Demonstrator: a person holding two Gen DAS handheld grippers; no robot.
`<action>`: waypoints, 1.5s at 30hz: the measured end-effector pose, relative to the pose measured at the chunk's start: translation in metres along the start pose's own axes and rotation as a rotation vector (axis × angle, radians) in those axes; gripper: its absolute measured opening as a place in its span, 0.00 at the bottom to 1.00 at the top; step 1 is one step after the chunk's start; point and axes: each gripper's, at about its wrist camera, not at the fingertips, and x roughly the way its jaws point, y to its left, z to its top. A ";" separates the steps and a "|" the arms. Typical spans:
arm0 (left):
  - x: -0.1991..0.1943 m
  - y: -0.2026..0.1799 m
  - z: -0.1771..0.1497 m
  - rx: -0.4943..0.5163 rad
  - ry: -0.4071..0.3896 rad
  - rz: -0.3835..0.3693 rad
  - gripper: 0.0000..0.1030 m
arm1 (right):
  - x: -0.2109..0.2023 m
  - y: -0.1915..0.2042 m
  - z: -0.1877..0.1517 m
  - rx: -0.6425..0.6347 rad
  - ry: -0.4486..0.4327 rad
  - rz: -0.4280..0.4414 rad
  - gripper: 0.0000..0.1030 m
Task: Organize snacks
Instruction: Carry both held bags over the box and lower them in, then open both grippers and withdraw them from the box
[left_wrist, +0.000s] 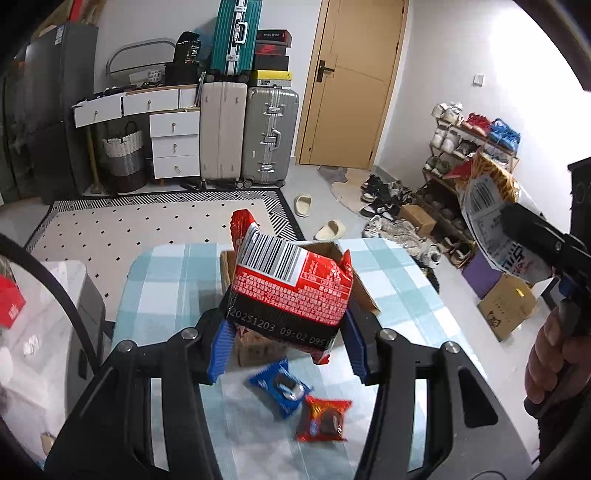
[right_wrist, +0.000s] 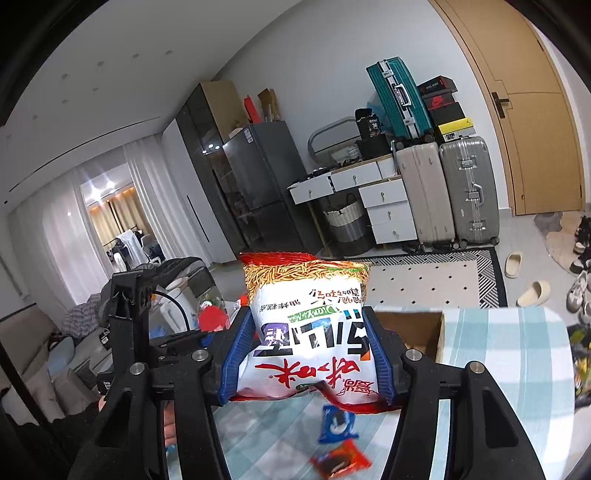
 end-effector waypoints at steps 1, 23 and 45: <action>0.008 -0.001 0.010 0.000 0.005 0.006 0.47 | 0.005 -0.002 0.005 -0.004 0.002 -0.004 0.57; 0.207 0.012 0.024 -0.026 0.252 -0.067 0.47 | 0.164 -0.100 -0.008 0.016 0.241 -0.182 0.57; 0.259 0.032 -0.012 -0.026 0.325 0.021 0.76 | 0.203 -0.136 -0.059 0.062 0.335 -0.184 0.67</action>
